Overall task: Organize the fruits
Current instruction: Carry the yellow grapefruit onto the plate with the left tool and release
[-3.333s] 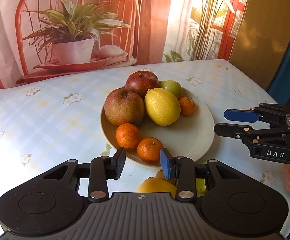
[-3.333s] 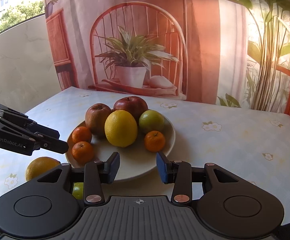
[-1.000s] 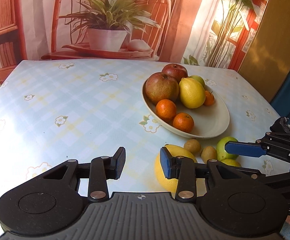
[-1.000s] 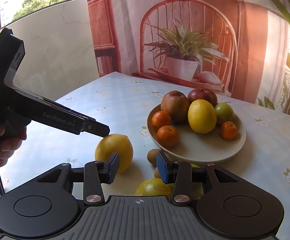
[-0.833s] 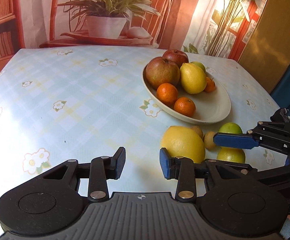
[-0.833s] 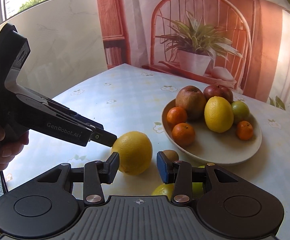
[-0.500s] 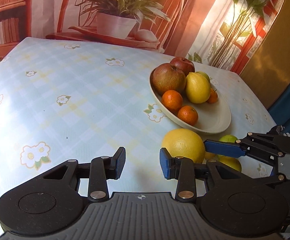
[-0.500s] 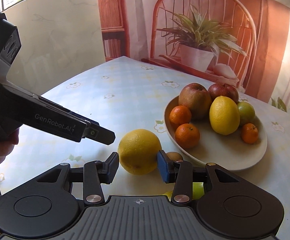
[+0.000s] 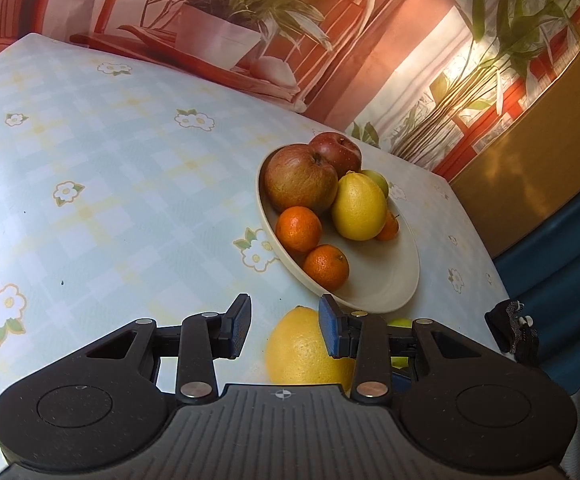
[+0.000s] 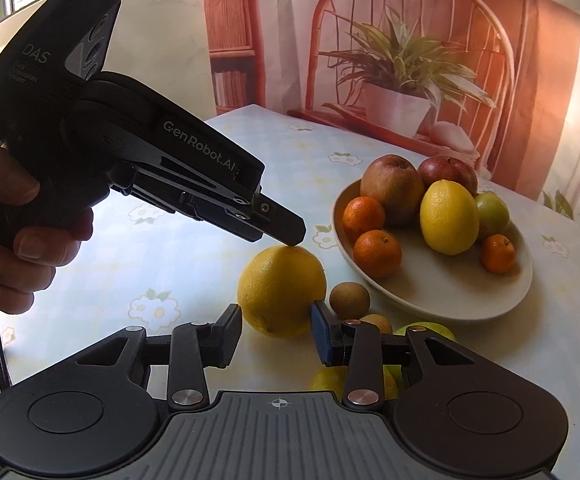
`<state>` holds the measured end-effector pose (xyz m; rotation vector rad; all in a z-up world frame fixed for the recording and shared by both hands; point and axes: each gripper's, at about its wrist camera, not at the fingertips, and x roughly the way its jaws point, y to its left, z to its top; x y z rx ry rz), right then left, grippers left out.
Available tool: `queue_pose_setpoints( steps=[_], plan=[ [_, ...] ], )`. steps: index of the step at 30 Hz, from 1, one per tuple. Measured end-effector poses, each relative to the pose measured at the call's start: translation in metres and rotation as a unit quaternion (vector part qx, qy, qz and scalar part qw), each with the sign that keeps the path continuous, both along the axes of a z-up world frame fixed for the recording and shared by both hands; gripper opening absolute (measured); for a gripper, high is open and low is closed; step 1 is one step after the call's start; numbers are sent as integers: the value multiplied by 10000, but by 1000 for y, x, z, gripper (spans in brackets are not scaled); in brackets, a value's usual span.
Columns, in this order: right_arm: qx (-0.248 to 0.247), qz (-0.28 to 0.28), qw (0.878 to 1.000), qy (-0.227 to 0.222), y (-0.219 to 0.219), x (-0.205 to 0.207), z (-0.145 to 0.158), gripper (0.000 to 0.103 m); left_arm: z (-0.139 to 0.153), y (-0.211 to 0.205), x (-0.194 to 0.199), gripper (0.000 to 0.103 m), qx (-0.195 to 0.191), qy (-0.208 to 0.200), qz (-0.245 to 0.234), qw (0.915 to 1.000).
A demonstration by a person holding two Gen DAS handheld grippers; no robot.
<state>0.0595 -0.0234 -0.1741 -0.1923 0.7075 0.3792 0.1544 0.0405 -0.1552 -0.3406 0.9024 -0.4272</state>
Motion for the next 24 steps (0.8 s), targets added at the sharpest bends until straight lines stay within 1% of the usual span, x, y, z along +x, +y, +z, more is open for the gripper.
queue_pose_setpoints(
  steps=[2,4,7,10,13,15,17,19,24],
  plan=[
    [74,-19,10000,41,-2,-1,-1,36,1,2,-4,39,27,-25,-108,9999],
    [169,-25,9998,130,-3,-1,-1,40,3,3,-8,40,65,-48,-206,9998],
    [194,-48,9997,169,-1,1,-3,42,4,8,-14,40,101,-79,-320,9994],
    [194,-52,9996,212,2,3,-5,44,4,12,-18,40,126,-100,-290,9995],
    [143,-73,9997,193,5,4,-7,44,3,16,-20,40,107,-96,-251,9996],
    [71,-46,9999,142,7,2,-8,44,3,18,-19,40,51,-50,-235,9997],
    [64,-44,9999,132,6,1,-8,44,2,20,-15,39,-127,71,-153,9998],
    [82,-51,9999,142,6,1,-8,44,1,21,-12,39,-314,59,-41,9995],
    [25,-33,9999,123,7,0,-8,44,-6,13,-8,39,-443,174,-78,9988]
  ],
)
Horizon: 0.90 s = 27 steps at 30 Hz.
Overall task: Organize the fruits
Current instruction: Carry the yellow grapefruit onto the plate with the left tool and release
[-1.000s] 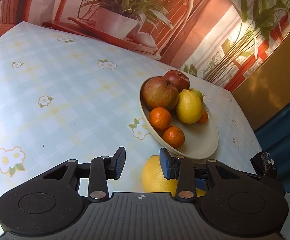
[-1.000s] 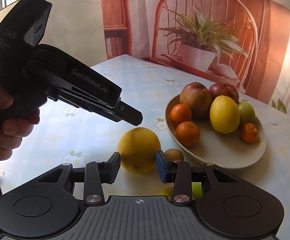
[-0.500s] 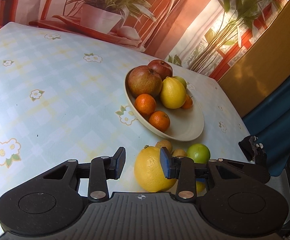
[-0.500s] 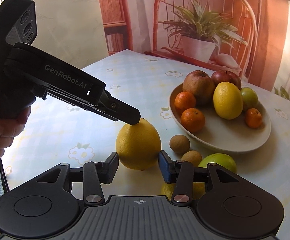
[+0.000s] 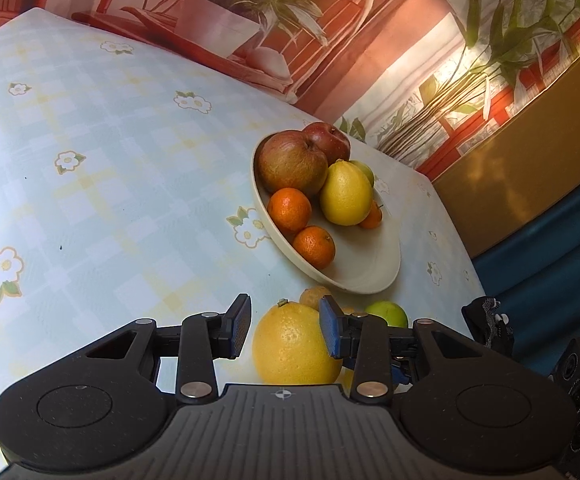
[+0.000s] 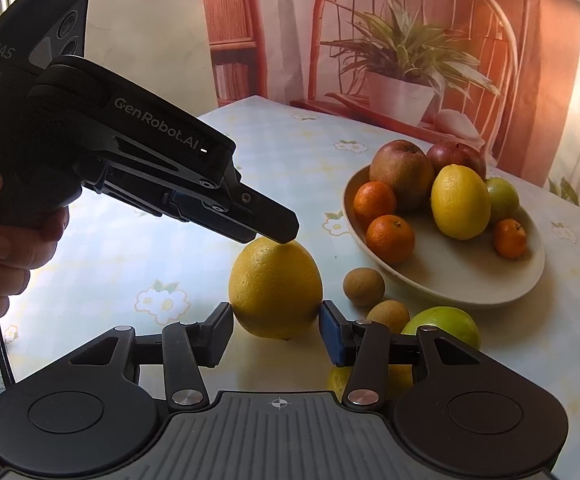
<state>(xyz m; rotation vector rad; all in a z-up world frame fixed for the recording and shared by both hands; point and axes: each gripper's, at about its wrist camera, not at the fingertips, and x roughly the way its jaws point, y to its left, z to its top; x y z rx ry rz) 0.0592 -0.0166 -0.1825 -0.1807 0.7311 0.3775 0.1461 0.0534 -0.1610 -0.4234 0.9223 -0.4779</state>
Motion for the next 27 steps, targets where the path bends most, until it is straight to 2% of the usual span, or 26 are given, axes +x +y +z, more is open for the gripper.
queue_pose_setpoints(
  steps=[6,11,19,27],
  plan=[
    [56,7,10000,-6,-2,-1,-2,44,-6,-1,-2,39,-231,75,-58,9997],
    [83,-8,9999,-110,-2,-2,0,43,-3,-3,-2,39,-251,65,-12,9997],
    [215,-69,9986,-484,-20,2,30,43,27,-15,9,39,-372,-292,-16,9989],
    [154,-250,9978,-591,-62,24,45,43,44,-60,42,39,-176,-446,-274,9985]
  ],
)
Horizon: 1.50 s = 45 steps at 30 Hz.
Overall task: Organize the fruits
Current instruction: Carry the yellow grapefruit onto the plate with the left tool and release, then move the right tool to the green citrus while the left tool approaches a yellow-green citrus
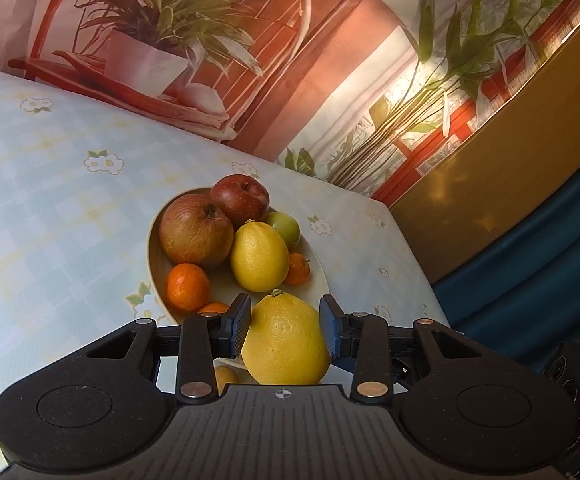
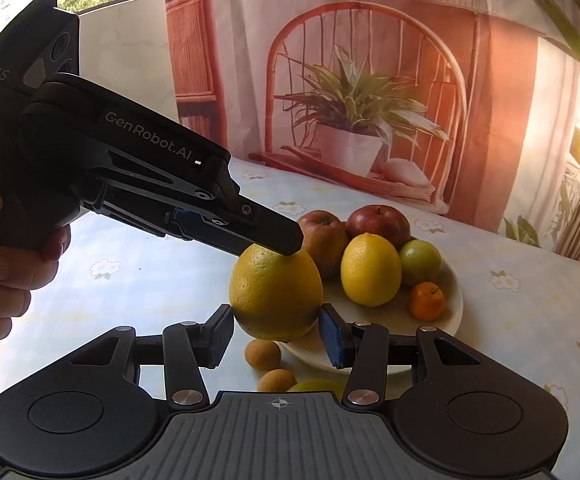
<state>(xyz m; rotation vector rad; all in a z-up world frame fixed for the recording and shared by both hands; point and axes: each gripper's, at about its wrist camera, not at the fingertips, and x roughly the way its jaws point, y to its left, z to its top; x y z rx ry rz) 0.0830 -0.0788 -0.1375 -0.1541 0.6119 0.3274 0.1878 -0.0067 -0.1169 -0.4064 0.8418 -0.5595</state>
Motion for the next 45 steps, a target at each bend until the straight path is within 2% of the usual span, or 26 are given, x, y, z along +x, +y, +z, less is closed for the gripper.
queue_pose_setpoints(
  steps=[4,10,20,26,31,33,38,45],
  plan=[
    [-40,-87,9999,109,-21,11,-6,43,-3,-23,15,39,175,36,-122,9998],
    [-10,-164,9991,389,-39,27,-20,43,-19,-44,30,39,367,246,-48,9990],
    [152,-139,9978,632,-45,43,-34,43,-31,-43,40,38,552,446,75,9975],
    [276,-226,9976,587,-45,45,-35,44,-30,-43,37,38,620,362,176,9973],
    [302,-313,9981,446,-44,39,-36,44,-24,-42,29,38,641,192,237,9975],
    [359,-321,9983,343,-46,32,-36,44,-17,-39,23,38,670,5,266,9974],
    [543,-407,9976,110,-54,14,-34,44,-2,-30,6,38,884,-442,344,9945],
    [827,-775,9934,-178,-69,-23,-37,44,6,-19,-26,38,1161,-804,409,9891]
  ],
)
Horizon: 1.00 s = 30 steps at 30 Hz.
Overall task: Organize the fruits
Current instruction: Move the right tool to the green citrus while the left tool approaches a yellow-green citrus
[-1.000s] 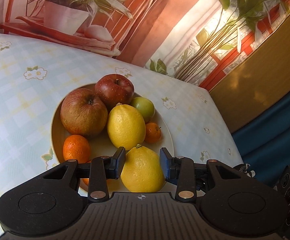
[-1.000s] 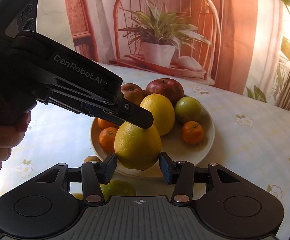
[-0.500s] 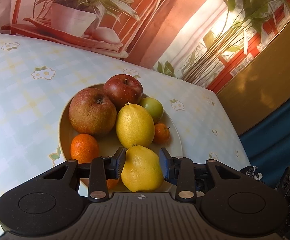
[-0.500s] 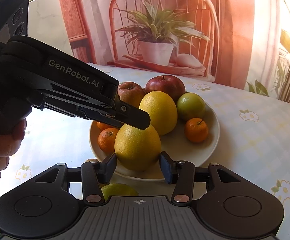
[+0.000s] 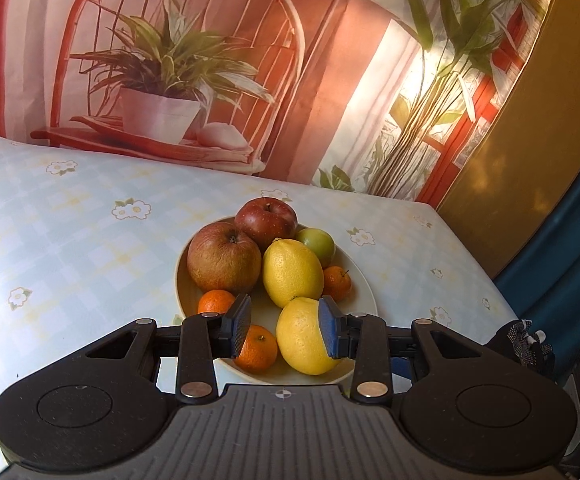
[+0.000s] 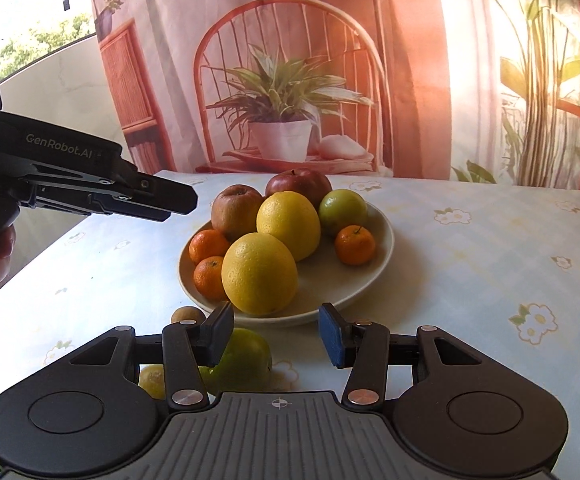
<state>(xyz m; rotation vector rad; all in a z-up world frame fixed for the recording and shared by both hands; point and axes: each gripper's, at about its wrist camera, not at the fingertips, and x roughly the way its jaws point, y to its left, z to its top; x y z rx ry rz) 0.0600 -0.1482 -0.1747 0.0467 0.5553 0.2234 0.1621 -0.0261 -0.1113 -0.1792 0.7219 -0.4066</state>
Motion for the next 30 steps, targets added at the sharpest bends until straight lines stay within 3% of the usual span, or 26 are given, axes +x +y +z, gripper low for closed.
queue_pose_setpoints(
  steps=[7,13,30],
  plan=[
    [291,-397,9987,-96,-10,-35,-7,44,-8,0,-28,38,30,18,-171,9998],
    [519,-525,9973,-53,-15,-41,-11,44,-20,-5,-43,38,-33,158,-357,9992],
    [474,-773,9958,-99,-24,-57,-18,44,-37,-8,-57,39,-118,355,-550,9978]
  ],
)
